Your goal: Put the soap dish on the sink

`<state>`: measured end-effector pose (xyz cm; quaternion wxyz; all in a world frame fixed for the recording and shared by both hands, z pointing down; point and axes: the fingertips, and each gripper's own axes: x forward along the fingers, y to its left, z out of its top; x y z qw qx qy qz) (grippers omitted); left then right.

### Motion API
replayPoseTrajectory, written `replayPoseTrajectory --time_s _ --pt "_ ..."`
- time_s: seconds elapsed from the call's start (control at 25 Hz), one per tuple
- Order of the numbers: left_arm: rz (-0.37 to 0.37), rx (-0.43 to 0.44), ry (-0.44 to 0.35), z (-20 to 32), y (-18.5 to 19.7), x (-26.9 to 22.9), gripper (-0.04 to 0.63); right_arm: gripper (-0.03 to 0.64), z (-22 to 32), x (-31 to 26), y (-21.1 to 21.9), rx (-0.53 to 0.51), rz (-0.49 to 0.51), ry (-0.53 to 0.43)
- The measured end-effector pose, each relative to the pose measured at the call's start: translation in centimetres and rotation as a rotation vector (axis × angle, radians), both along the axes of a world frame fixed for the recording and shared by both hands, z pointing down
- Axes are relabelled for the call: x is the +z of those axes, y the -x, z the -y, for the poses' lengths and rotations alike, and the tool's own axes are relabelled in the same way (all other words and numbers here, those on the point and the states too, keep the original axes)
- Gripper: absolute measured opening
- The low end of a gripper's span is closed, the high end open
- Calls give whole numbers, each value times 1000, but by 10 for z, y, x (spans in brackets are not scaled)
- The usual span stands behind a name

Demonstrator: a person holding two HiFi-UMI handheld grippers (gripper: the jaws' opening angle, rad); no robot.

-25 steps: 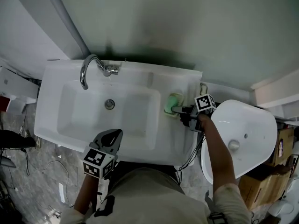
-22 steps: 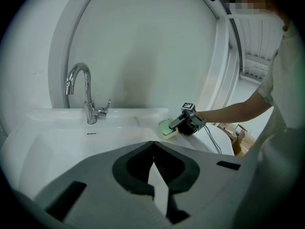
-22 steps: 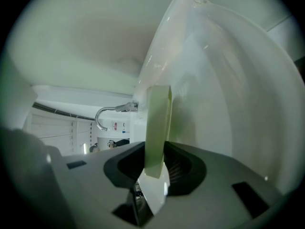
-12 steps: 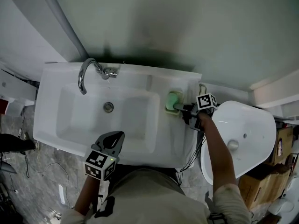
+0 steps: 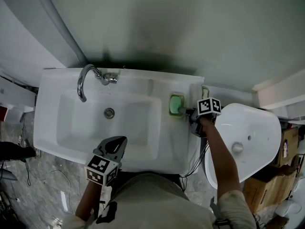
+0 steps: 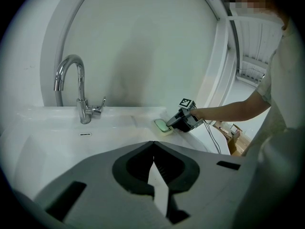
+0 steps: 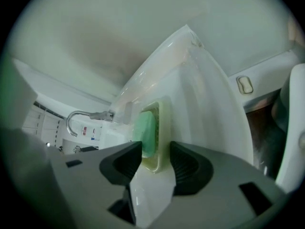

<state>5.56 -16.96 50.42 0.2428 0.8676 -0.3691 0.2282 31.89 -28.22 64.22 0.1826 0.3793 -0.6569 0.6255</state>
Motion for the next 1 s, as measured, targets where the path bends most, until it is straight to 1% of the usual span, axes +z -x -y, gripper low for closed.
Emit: replayPoseTrajectory --time_s 0.08,0.12,0.16,0.32,0.48,0.64,0.72,0.8,0.92,1.0 --pt "-6 6 6 1 -1 1 18 192 2 1 -3 4 -44 -15" --pt "-7 10 7 2 -1 2 18 176 3 0 -5 6 -68 -27" --pt "-8 13 6 3 -1 2 18 173 4 0 -6 7 -87 -39" --pt "-12 21 9 5 0 1 18 183 6 -5 -5 -4 -130 -74" --pt "-8 46 22 4 2 -4 18 228 4 -5 -6 0 -171 -83" --pt "-7 42 -11 7 10 -9 18 271 2 -17 -3 11 -175 -131" --pt "-9 40 -11 8 14 -11 18 316 -3 -26 3 -33 -190 -169" --pt "-12 38 -10 8 19 -12 18 364 -13 -28 11 -117 -251 -196" --pt "-14 40 -10 7 22 -12 18 394 -24 -19 19 -233 -373 -210" --pt "-13 45 -17 7 22 -13 18 399 -26 -13 22 -267 -424 -217"
